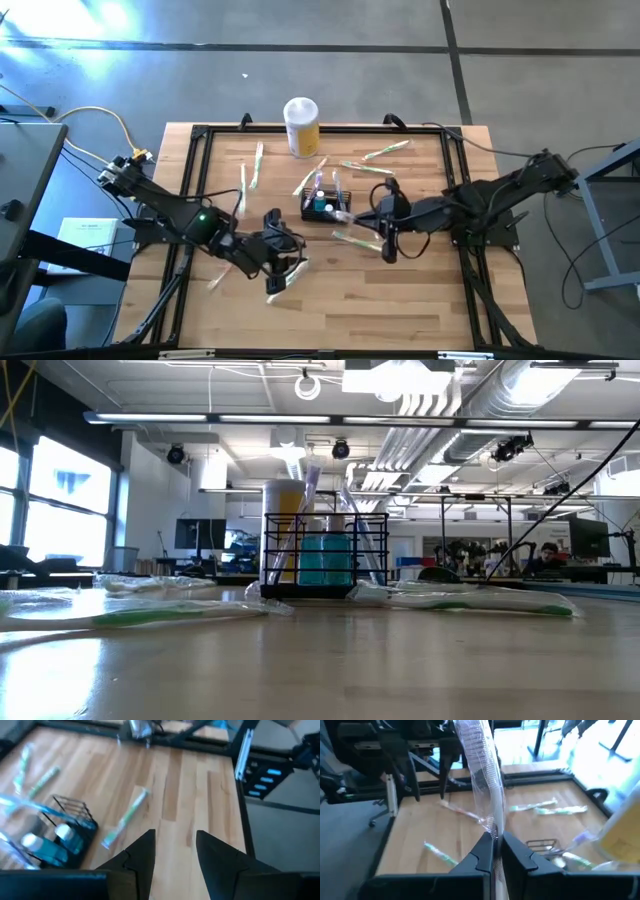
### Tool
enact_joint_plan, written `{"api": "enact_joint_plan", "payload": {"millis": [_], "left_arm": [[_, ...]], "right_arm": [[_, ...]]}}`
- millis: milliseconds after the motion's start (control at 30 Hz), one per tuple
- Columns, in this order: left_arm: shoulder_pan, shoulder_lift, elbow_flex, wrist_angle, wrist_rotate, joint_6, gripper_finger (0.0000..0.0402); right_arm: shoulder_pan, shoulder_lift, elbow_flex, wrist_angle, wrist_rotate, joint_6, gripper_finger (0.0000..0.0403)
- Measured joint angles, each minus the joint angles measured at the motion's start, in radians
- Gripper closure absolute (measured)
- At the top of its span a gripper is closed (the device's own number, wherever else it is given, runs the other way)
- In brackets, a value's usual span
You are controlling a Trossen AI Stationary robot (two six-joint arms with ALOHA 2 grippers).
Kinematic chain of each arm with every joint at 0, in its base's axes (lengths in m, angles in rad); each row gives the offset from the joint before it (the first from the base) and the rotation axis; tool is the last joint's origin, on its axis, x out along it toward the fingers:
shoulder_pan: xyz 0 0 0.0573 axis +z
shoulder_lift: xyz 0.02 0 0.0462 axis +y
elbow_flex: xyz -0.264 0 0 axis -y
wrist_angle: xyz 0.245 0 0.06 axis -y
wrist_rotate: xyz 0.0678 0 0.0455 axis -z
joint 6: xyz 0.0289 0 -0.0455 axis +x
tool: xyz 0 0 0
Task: Pick & Place toothbrushing station
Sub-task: Put the purple toothbrush into the left section wire organizer
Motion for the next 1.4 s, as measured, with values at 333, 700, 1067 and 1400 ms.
{"api": "enact_joint_plan", "payload": {"millis": [333, 700, 1067, 1400], "left_arm": [[0.000, 0.000, 0.167, 0.058, -0.053, 0.188, 0.0264], [0.106, 0.000, 0.260, 0.110, -0.027, 0.337, 0.0264], [0.226, 0.009, 0.260, 0.252, 0.162, 0.528, 0.0264], [0.284, 0.045, 0.260, 0.280, 0.237, 0.535, 0.0264]], "right_arm": [[-0.029, -0.047, -0.001, 0.129, -0.089, -0.117, 0.0392], [-0.037, -0.048, -0.001, 0.360, -0.264, -0.221, 0.0392], [-0.107, -0.048, -0.001, 0.325, -0.296, -0.163, 0.0392], [-0.175, -0.047, -0.001, 0.289, -0.371, -0.152, 0.0392]]}}
